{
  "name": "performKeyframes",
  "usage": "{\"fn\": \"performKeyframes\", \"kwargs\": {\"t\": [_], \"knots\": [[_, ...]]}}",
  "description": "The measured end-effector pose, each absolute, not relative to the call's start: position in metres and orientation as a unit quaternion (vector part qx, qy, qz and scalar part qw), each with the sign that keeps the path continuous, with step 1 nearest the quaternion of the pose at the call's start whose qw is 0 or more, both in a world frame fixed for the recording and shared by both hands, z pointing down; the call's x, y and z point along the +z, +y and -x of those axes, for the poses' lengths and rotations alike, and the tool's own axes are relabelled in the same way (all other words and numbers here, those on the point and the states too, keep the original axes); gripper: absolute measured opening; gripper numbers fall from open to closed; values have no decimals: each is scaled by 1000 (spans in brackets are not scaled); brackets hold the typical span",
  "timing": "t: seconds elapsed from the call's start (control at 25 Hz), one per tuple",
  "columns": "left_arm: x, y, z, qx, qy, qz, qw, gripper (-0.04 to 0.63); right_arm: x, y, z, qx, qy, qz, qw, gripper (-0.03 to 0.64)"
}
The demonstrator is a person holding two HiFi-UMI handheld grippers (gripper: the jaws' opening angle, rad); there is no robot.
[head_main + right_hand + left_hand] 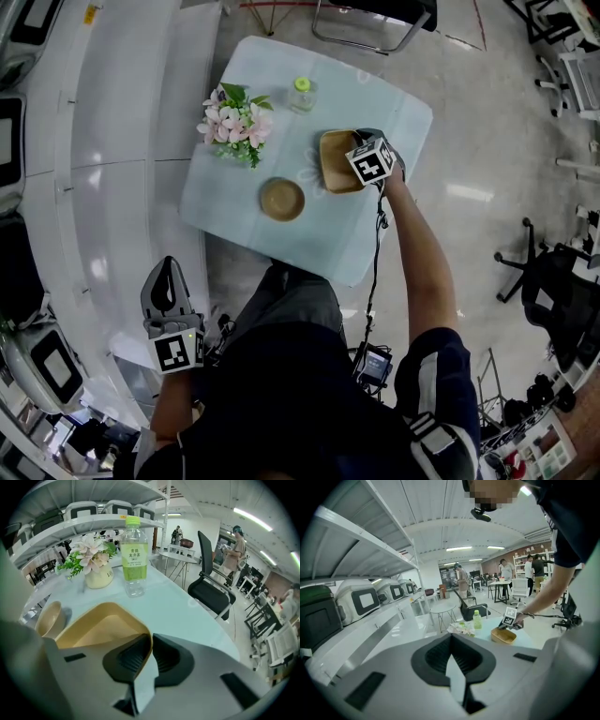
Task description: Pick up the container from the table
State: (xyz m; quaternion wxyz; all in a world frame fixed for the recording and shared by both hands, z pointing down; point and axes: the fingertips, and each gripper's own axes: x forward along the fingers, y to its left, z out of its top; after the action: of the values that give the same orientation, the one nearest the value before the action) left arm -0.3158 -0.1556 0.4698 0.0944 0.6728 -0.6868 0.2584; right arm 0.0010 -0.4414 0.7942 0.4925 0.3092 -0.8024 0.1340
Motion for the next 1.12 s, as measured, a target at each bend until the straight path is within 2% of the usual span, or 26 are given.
{"fn": "performKeyframes", "kwargs": {"t": [0.48,1.12], "knots": [[472,-156,319,253,-689,-672,101,3,791,-440,2,148,-789,-323,502,25],[466,-155,318,238,-685,-681,96,3,767,-429,-13,201,-776,-358,478,17]]}}
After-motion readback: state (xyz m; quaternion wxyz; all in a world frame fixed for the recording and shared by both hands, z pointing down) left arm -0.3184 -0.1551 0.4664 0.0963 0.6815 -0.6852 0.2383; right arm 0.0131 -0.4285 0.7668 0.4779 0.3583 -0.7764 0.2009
